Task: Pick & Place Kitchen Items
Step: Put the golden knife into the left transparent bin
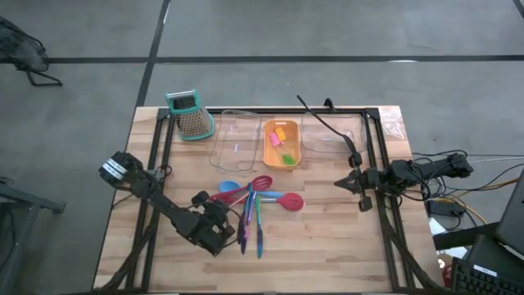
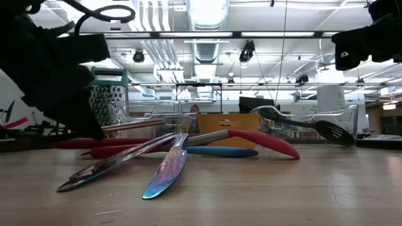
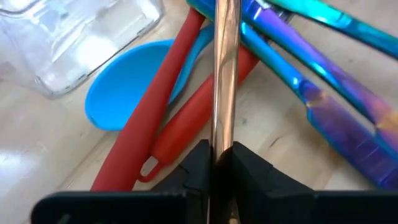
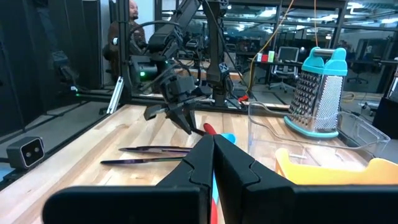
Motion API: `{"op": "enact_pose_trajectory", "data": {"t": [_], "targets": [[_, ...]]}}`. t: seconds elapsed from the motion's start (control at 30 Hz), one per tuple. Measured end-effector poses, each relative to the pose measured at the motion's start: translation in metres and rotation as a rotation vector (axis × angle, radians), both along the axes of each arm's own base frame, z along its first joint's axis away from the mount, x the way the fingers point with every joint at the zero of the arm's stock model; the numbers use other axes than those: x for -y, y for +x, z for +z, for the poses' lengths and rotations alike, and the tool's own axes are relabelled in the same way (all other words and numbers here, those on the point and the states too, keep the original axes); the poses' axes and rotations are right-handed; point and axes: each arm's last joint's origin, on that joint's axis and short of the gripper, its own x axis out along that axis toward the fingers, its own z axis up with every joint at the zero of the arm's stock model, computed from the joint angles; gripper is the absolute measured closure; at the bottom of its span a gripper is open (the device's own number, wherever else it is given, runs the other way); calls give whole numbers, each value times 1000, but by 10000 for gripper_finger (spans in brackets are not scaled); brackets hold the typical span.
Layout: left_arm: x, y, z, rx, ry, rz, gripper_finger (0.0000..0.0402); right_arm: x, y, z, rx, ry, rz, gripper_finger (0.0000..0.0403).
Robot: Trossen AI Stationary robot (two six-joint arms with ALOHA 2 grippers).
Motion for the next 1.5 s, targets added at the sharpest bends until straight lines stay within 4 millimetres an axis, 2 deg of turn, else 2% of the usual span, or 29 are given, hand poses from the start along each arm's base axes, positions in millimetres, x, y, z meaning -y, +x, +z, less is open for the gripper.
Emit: {"op": "enact_pose_trajectory", "data": {"t": [0.13, 0.3, 0.5, 0.67, 0.93, 1.1, 1.3, 1.5], "targets": [[0, 0, 9, 29, -13, 0, 337, 0, 0, 0, 0, 0, 0, 394], [-3, 0, 25, 80, -7, -4, 356, 0, 0, 0, 0, 0, 0, 394], [-11, -1, 51, 162, 18, -12, 357, 0, 0, 0, 0, 2, 0, 394], [-28, -2, 75, 242, 56, 24, 344, 0, 0, 0, 0, 0, 0, 394], [-61, -3, 102, 271, 92, 58, 355, 0, 0, 0, 0, 1, 0, 394], [-78, -3, 112, 280, 111, 86, 344, 0, 0, 0, 0, 2, 0, 394], [-98, 4, 118, 277, 154, 104, 355, 0, 0, 0, 0, 1, 0, 394], [-129, 11, 123, 263, 201, 185, 345, 0, 0, 0, 0, 0, 0, 394]]}}
